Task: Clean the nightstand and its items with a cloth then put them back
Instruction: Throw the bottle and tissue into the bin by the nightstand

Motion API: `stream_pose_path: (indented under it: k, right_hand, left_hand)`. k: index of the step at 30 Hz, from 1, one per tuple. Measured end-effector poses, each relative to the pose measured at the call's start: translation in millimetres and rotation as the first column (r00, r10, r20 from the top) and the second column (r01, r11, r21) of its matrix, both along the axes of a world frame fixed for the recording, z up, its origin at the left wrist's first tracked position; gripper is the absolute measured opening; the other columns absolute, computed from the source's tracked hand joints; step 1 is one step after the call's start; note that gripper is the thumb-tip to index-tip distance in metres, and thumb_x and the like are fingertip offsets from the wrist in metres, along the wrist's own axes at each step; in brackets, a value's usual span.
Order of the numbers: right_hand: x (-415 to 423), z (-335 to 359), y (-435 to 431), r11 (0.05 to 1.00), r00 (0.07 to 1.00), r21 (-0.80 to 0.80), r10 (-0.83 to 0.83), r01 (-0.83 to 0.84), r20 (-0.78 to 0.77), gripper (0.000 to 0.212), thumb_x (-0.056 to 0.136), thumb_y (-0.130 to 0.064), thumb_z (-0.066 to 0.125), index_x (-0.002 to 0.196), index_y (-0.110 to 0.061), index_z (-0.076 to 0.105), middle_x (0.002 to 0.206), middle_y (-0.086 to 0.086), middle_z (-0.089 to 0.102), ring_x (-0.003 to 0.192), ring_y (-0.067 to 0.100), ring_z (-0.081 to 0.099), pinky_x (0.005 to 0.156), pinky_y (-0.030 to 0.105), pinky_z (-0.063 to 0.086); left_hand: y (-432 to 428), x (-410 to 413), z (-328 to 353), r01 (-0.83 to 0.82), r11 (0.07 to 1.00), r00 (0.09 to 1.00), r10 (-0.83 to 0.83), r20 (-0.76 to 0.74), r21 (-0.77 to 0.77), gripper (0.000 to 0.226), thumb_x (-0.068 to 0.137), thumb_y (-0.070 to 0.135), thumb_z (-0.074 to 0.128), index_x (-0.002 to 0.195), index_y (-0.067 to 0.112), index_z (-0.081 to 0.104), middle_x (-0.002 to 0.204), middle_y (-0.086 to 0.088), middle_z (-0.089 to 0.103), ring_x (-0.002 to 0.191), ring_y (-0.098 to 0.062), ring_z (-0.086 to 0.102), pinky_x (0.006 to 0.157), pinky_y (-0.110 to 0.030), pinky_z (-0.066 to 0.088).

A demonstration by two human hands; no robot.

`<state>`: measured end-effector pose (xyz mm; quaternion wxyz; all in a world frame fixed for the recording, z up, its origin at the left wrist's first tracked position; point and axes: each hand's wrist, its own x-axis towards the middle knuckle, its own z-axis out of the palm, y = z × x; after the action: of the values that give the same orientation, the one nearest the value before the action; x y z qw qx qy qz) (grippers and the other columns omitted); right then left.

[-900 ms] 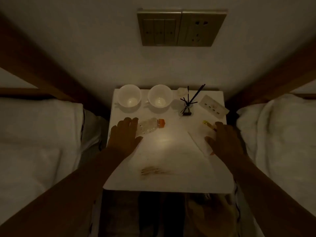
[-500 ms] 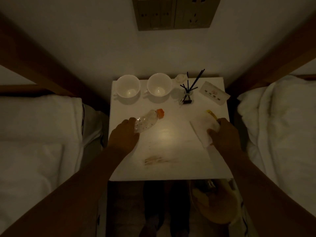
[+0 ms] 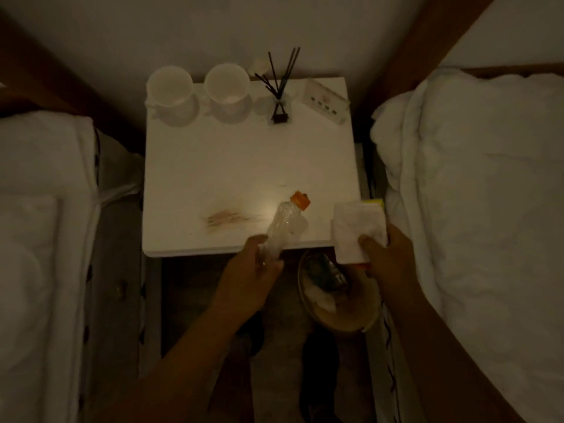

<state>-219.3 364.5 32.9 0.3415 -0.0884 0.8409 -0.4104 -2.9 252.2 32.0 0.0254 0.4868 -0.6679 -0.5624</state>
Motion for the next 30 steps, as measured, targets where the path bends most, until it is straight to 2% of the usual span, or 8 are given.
stream_pose_path:
  k: [6, 10, 14, 18, 20, 23, 26, 30]
  right_hand:
    - [9, -33, 83, 0.989, 0.994, 0.143, -0.011, 0.026, -0.110, 0.039, 0.090, -0.017, 0.060, 0.127, -0.007, 0.054, 0.122, 0.016, 0.061, 0.111, 0.035, 0.058, 0.092, 0.048, 0.051]
    - [13, -75, 108, 0.964, 0.991, 0.267, 0.049, -0.014, -0.123, 0.034, 0.088, -0.013, 0.058, 0.121, -0.006, 0.055, 0.117, 0.019, 0.061, 0.106, 0.036, 0.058, 0.083, 0.034, 0.046]
    - [16, -114, 114, 0.943, 0.988, 0.320, 0.127, -0.095, -0.082, 0.035, 0.087, -0.011, 0.057, 0.121, -0.005, 0.051, 0.114, 0.016, 0.059, 0.105, 0.034, 0.058, 0.076, 0.030, 0.042]
    - [16, -144, 110, 0.944, 0.975, 0.282, 0.206, -0.174, -0.089, 0.037, 0.086, -0.004, 0.057, 0.122, 0.000, 0.050, 0.118, 0.018, 0.058, 0.107, 0.032, 0.057, 0.076, 0.027, 0.039]
    - [17, -154, 109, 0.954, 0.975, 0.248, 0.198, -0.168, -0.101, 0.041, 0.086, 0.000, 0.056, 0.126, -0.001, 0.047, 0.119, 0.013, 0.057, 0.108, 0.027, 0.055, 0.079, 0.026, 0.039]
    - [21, -166, 110, 0.966, 0.975, 0.185, 0.203, -0.183, -0.093, 0.045, 0.086, 0.002, 0.054, 0.129, -0.006, 0.044, 0.115, 0.001, 0.051, 0.104, 0.017, 0.050, 0.086, 0.027, 0.039]
    - [19, -177, 110, 0.970, 0.974, 0.174, 0.192, -0.171, -0.116, 0.030, 0.092, -0.015, 0.057, 0.121, -0.015, 0.051, 0.098, -0.012, 0.051, 0.094, 0.013, 0.055, 0.077, 0.025, 0.042]
    - [19, -185, 113, 0.977, 0.977, 0.096, 0.198, -0.191, -0.080, 0.034, 0.088, -0.018, 0.066, 0.119, -0.026, 0.055, 0.089, -0.029, 0.052, 0.082, -0.020, 0.054, 0.066, -0.001, 0.042]
  left_hand:
    - [110, -10, -27, -0.082, 0.975, 0.996, 0.072, 0.052, 0.206, 0.026, 0.090, 0.034, 0.061, 0.102, 0.052, 0.045, 0.086, 0.007, 0.067, 0.062, -0.006, 0.066, 0.052, -0.025, 0.055]
    - [149, -26, -61, -0.176, 0.917, 0.983, 0.147, 0.106, 0.358, 0.015, 0.092, 0.030, 0.060, 0.104, 0.032, 0.051, 0.077, -0.003, 0.066, 0.051, -0.010, 0.060, 0.048, -0.024, 0.052]
    - [162, -47, -105, -0.219, 0.903, 0.975, 0.184, 0.127, 0.370, 0.018, 0.096, 0.010, 0.054, 0.111, 0.000, 0.056, 0.091, -0.022, 0.062, 0.067, -0.018, 0.057, 0.051, -0.013, 0.046]
    - [160, -65, -148, -0.170, 0.932, 0.979, 0.125, 0.159, 0.320, 0.014, 0.093, 0.017, 0.057, 0.106, 0.010, 0.055, 0.089, 0.007, 0.057, 0.080, -0.010, 0.055, 0.073, -0.026, 0.046]
    - [159, -74, -167, -0.247, 0.904, 0.961, 0.182, 0.210, 0.348, 0.032, 0.094, 0.020, 0.057, 0.120, 0.002, 0.052, 0.104, -0.002, 0.059, 0.094, -0.020, 0.059, 0.082, -0.033, 0.049]
    - [158, -85, -182, -0.400, 0.790, 0.914, 0.312, 0.257, 0.465, 0.040, 0.093, 0.021, 0.059, 0.127, 0.003, 0.050, 0.105, -0.008, 0.060, 0.088, -0.019, 0.061, 0.070, -0.030, 0.052]
    - [155, -93, -192, -0.436, 0.780, 0.900, 0.385, 0.203, 0.450, 0.052, 0.092, 0.015, 0.062, 0.139, 0.008, 0.042, 0.126, -0.014, 0.058, 0.111, -0.028, 0.060, 0.090, -0.039, 0.053]
    - [155, -104, -197, -0.458, 0.757, 0.875, 0.475, 0.089, 0.466, 0.050, 0.097, 0.011, 0.054, 0.144, 0.016, 0.036, 0.132, -0.010, 0.054, 0.114, -0.028, 0.059, 0.086, -0.037, 0.057]
